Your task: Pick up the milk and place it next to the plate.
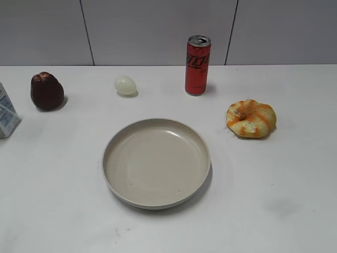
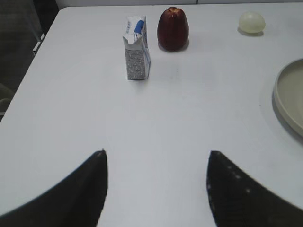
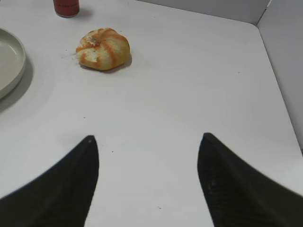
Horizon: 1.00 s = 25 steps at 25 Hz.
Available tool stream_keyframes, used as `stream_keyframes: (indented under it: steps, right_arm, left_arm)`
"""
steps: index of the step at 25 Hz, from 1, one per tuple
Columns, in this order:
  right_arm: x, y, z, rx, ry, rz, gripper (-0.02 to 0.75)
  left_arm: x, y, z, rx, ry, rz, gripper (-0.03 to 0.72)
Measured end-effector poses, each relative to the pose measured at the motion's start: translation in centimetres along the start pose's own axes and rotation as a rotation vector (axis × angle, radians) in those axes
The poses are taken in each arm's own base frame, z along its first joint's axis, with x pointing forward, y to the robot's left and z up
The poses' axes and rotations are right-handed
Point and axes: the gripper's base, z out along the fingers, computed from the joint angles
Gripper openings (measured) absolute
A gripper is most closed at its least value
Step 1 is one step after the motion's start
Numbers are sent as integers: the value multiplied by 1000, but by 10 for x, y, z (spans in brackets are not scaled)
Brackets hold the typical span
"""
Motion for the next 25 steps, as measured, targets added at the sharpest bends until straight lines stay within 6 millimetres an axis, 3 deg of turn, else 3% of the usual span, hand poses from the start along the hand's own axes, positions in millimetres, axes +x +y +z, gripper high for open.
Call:
stream_keyframes:
  steps: [11, 16, 21, 25]
  right_arm:
    - [0, 0, 0, 0, 0, 0, 497]
    - [0, 0, 0, 0, 0, 0, 497]
    - [0, 0, 0, 0, 0, 0, 497]
    - [0, 0, 0, 0, 0, 0, 497]
  left_arm:
    - [-1, 0, 0, -1, -14, 0, 495]
    - [-20, 1, 3, -7, -66, -4, 495]
    - [-52, 6, 32, -14, -13, -19, 505]
    - [-78, 10, 70, -15, 73, -40, 580]
